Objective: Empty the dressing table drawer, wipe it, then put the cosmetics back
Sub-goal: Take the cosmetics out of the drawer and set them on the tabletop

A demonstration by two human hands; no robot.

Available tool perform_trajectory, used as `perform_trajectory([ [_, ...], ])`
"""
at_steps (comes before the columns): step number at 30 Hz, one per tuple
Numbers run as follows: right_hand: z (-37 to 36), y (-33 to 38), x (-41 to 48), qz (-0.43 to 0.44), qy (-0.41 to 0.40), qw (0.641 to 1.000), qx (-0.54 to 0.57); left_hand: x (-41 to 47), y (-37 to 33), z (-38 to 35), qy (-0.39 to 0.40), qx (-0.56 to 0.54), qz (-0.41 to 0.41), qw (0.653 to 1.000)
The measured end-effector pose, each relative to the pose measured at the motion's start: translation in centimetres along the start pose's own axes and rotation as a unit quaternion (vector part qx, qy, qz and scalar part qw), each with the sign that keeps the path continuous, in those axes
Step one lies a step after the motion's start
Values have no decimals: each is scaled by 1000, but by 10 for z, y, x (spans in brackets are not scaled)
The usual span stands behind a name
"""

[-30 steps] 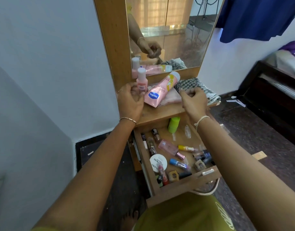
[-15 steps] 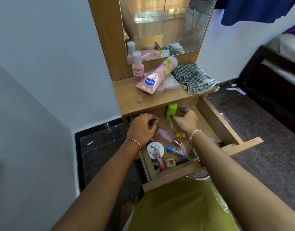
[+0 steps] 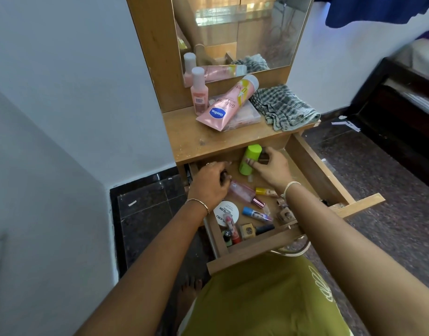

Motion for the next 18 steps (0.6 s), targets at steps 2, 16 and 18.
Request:
perform_trajectory([
  [2,4,1,-8,11,43,999,3,-1,-3,1,4,-9,-5,1000],
  [16,22,83,-63,133,129,964,190,9,-23,67,-177,-90,-44,979],
  [18,20,95,-62,138,119,960,215,11,-17,85,-206,-74,-35,975],
])
Point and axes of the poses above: each hand's wrist, its own x-axis towards the middle knuckle, its own z-axis out of the back of the hand, y = z × x, the point moved 5 cm from there along x, towards the middle knuckle, and after that the axes turned 15 degrees about -z, right-handed, at the moved point
